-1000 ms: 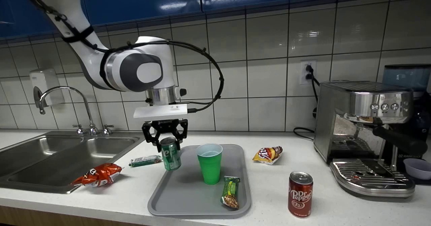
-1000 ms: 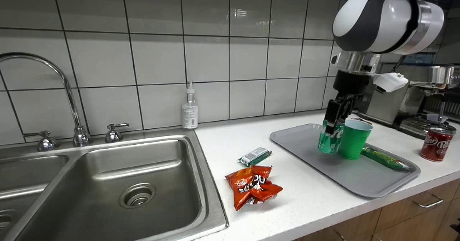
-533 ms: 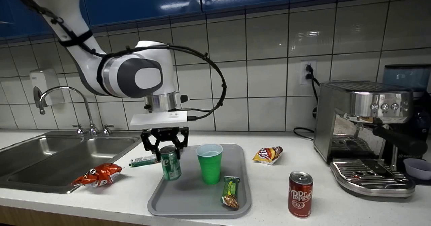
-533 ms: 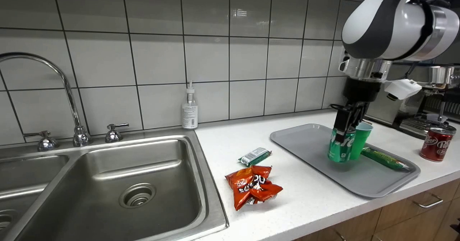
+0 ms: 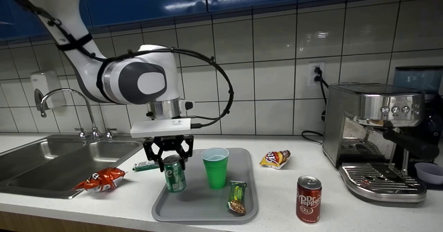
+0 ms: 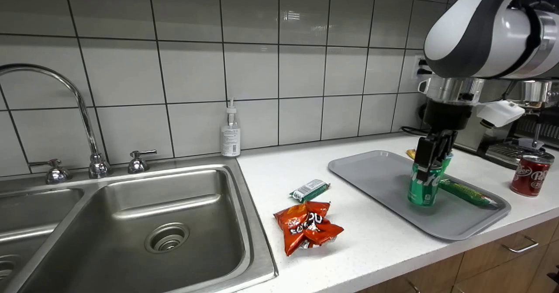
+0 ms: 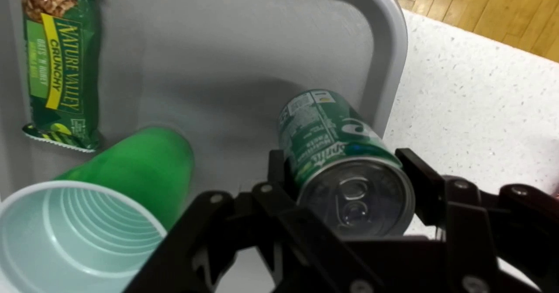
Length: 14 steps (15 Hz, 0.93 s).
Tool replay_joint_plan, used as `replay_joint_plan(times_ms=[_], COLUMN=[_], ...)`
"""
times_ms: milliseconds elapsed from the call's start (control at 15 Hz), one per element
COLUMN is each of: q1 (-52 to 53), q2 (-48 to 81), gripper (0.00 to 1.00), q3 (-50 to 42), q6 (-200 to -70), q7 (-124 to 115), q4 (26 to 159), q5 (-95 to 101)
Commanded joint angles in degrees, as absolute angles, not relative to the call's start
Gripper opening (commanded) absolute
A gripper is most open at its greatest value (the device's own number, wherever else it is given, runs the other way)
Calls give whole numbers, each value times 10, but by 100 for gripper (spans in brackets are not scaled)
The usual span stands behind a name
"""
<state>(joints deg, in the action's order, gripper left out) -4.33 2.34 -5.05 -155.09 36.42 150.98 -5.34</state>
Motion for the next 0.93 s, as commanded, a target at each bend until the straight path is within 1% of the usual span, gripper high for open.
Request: replay_joint_plan(times_ms=[0,867], q1=[-54,-69], q2=[6,34], gripper=[40,40], q3=[-51,-57], q6=[-1554,-1572], q7=[355,346], q4=[1525,1523], q5=[-48,-52])
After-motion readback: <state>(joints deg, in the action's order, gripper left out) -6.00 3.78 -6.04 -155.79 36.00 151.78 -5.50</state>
